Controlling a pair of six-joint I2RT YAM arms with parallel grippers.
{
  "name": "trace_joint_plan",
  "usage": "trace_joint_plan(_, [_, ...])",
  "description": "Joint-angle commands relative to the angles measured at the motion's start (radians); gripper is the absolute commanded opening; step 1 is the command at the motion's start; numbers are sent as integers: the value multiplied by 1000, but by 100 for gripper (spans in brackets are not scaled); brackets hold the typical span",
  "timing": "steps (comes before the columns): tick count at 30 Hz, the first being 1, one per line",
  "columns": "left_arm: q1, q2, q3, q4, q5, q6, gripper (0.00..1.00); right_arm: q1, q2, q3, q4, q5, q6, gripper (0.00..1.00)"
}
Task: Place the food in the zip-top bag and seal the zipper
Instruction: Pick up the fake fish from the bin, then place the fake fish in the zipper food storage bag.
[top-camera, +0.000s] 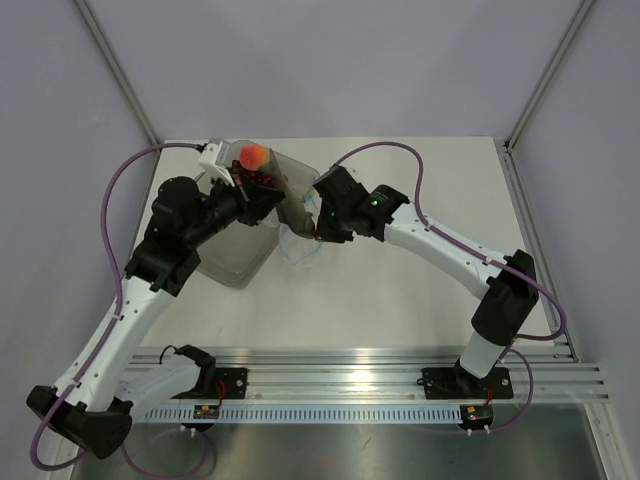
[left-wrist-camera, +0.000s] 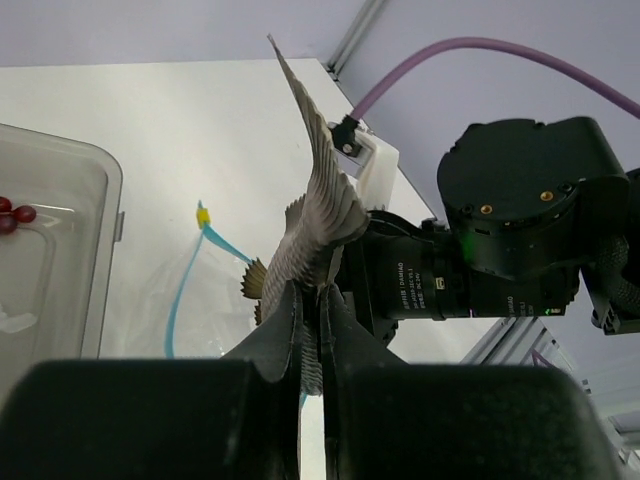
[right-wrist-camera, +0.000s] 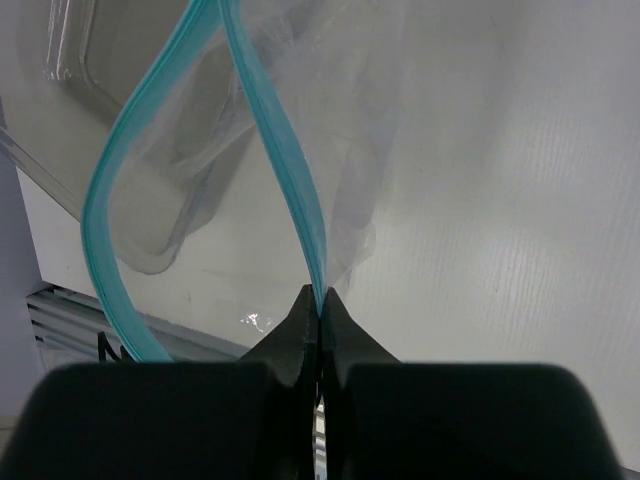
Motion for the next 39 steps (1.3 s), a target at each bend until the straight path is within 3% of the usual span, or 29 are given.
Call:
trace_joint_plan(1, [-43,6,-15,113,-67,32,0,5,-28,14,46,-26,15,0])
trace_joint_plan(9, [-109,28,-64,110,-231,148,0,5,-64,0,51,-25,31,0])
trace_joint_plan(19, [-181,101,-103,176,-286,181,0,5,-73,12,57,-35,38,0])
trace_joint_plan(25, [-257,134,-127,181,-401,242,0,5,-77,17,61,-40,47,0])
trace_joint_plan(37, [-271,160,-195,210,-403,210,0,3,-82,14,72,-43,55,0])
trace_joint_plan(38, [-271,164,-187,202,-403,210,6,5,-85,14,72,-43,57,0])
trace_joint_plan(39, [-271,167,-175,183,-404,210,22,5,-90,9,74,-40,58,0])
